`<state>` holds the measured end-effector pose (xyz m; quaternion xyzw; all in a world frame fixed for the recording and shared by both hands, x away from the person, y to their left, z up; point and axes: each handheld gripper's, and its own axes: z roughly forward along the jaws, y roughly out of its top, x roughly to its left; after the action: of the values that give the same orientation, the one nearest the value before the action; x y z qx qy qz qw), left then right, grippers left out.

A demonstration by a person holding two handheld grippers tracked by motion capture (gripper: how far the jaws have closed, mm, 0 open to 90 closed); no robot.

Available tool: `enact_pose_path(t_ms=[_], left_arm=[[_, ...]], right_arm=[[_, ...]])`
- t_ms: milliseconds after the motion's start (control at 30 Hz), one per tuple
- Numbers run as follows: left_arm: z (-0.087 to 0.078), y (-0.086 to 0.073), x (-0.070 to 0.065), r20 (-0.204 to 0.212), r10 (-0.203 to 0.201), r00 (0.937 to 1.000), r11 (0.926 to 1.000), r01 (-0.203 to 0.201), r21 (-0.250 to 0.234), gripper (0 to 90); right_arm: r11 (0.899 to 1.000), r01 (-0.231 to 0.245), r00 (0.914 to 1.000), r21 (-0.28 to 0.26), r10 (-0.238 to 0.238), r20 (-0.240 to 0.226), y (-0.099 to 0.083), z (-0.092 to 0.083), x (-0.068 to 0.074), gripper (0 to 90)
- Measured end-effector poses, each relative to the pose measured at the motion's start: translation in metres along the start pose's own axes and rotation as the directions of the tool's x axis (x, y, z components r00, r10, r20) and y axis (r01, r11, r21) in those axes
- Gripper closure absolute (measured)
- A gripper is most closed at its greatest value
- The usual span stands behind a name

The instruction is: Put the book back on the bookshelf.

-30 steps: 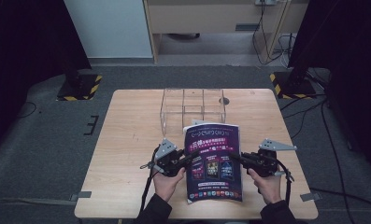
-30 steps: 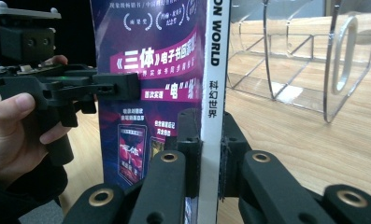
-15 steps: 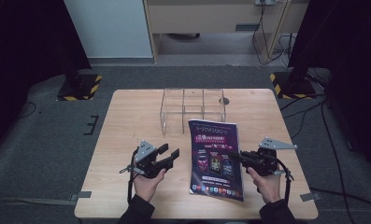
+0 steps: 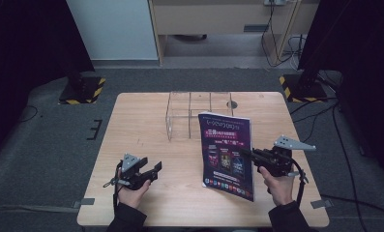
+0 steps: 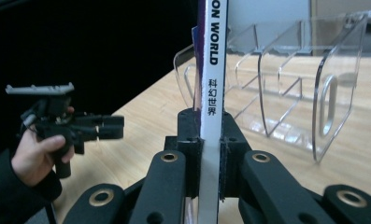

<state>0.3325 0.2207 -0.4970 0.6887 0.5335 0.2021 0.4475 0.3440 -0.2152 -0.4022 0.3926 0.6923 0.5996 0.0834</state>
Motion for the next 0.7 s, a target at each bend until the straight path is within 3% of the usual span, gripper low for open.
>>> enact_pose_path(t_ms=[200,233,367,467,500,600,700], left_arm=[[0.007,-0.006,0.008,-0.048,-0.007,0.9988,0.9987,0.010,0.051,25.1],[0.009,-0.009,0.012,-0.073,-0.002,0.9973,0.9973,0.007,0.074,24.1],[0.012,-0.011,0.018,-0.105,-0.004,0.9944,0.9932,0.016,0.115,22.5],[0.013,-0.012,0.021,-0.118,0.003,0.9931,0.9920,0.012,0.126,21.5],[0.015,-0.014,0.023,-0.142,0.023,0.9895,0.9915,-0.004,0.130,20.4],[0.016,-0.015,0.025,-0.158,0.043,0.9865,0.9899,-0.021,0.140,19.3],[0.018,-0.017,0.028,-0.169,0.038,0.9849,0.9880,-0.011,0.154,18.5]], right_arm=[[0.999,0.017,0.9993,-0.042,-0.016,0.035,0.015,-0.002,0.005,82.9],[0.999,0.027,0.9989,-0.047,-0.025,0.040,0.018,-0.002,0.006,83.0],[0.997,0.050,0.9963,-0.064,-0.045,0.073,0.027,-0.004,0.008,82.9],[0.996,0.049,0.9956,-0.075,-0.043,0.083,0.031,-0.005,0.008,82.9],[0.995,0.050,0.9950,-0.091,-0.041,0.091,0.034,-0.007,0.007,82.9],[0.993,0.049,0.9943,-0.105,-0.038,0.100,0.037,-0.008,0.006,82.9],[0.989,0.062,0.9915,-0.133,-0.046,0.122,0.043,-0.009,0.005,82.9]])
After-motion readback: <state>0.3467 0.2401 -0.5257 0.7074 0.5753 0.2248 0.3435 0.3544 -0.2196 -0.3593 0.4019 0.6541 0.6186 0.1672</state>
